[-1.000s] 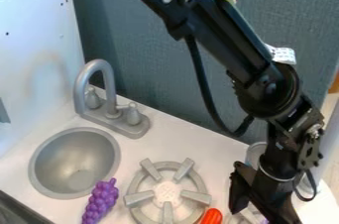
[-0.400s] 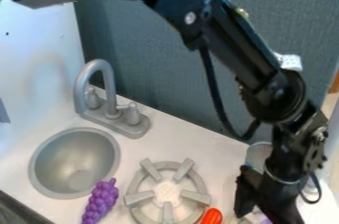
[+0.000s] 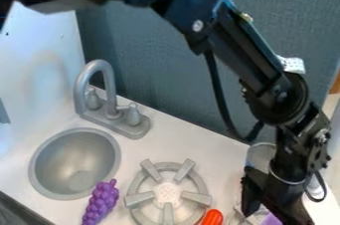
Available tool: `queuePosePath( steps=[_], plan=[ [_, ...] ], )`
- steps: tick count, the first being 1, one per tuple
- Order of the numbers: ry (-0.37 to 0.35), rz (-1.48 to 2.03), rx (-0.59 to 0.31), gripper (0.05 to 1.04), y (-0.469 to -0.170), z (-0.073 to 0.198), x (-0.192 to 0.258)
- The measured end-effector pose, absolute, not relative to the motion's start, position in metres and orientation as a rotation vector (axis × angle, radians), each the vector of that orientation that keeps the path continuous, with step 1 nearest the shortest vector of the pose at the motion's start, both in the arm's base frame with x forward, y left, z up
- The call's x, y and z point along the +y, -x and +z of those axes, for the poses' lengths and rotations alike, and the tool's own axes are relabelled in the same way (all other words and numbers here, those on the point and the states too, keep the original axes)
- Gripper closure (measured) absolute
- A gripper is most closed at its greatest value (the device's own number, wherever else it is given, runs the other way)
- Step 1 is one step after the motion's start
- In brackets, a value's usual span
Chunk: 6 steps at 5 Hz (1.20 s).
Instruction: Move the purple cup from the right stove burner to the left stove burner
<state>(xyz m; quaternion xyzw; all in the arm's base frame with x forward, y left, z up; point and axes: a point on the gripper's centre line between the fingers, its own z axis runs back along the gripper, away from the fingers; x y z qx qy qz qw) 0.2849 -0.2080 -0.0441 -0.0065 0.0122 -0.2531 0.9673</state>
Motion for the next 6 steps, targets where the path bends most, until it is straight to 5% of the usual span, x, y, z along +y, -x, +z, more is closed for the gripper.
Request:
queuePosePath(
  steps=[4,6],
  plan=[
    [-0.051,-0.452,0.081,0.131,-0.305,-0.06,-0.202],
    [-0.032,-0.46,0.084,0.675,-0.307,-0.069,-0.207]
  ],
)
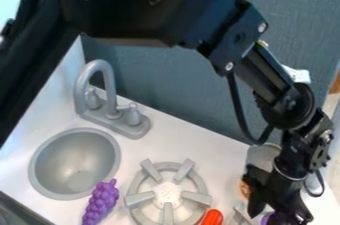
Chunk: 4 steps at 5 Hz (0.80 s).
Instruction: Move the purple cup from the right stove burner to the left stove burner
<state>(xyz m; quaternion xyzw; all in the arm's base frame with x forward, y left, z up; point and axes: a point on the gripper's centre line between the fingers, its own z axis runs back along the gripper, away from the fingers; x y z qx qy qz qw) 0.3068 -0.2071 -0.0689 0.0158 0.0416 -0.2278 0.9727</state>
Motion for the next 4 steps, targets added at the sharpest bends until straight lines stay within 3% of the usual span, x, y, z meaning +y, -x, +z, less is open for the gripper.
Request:
queuePosePath(
  steps=[1,2,3,4],
  plan=[
    [-0.015,-0.446,0.074,0.887,-0.309,-0.071,-0.21],
    [-0.002,-0.441,0.065,0.979,-0.31,-0.071,-0.211],
    [0.033,-0.433,0.054,0.991,-0.309,-0.073,-0.208],
    [0.097,-0.444,0.003,0.991,-0.296,-0.048,-0.203]
  ],
)
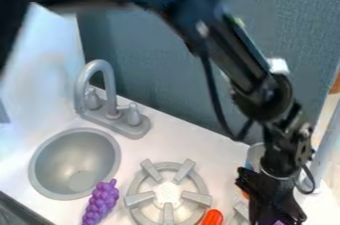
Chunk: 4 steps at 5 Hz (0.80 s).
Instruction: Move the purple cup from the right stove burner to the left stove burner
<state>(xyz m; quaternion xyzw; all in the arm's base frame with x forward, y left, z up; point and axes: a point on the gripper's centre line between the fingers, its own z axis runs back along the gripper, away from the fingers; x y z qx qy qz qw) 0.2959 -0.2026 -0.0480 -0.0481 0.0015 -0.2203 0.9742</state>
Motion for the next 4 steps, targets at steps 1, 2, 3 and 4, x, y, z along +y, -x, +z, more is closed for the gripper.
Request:
queuePosePath(
  steps=[1,2,3,4],
  plan=[
    [0.146,-0.409,-0.047,0.991,-0.282,-0.018,-0.182],
    [0.093,-0.346,-0.023,0.991,-0.268,-0.008,-0.148],
    [-0.078,-0.23,0.044,0.991,-0.26,-0.007,-0.105],
    [-0.141,-0.12,0.061,0.991,-0.264,0.003,-0.067]
  ],
)
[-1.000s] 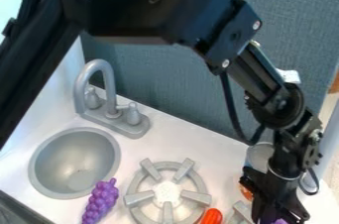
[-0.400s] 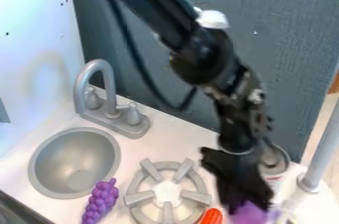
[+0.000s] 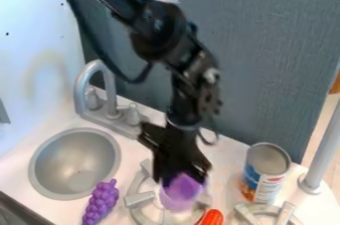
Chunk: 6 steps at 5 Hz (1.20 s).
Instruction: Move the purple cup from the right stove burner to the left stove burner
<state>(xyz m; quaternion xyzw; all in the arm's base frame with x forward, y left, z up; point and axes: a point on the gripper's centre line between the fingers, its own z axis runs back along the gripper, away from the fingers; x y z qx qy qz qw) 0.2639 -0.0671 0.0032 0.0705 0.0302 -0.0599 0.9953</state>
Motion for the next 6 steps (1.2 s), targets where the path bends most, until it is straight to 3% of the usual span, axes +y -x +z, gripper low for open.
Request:
queuePosePath(
  steps=[1,3,4,6],
  plan=[
    [-0.098,-0.032,0.031,0.991,-0.277,-0.001,-0.039],
    [-0.02,-0.049,0.181,0.991,-0.302,-0.049,-0.041],
    [-0.03,-0.018,0.228,0.991,-0.311,-0.068,-0.043],
    [-0.113,0.001,0.259,0.991,-0.311,-0.062,-0.031]
  ],
)
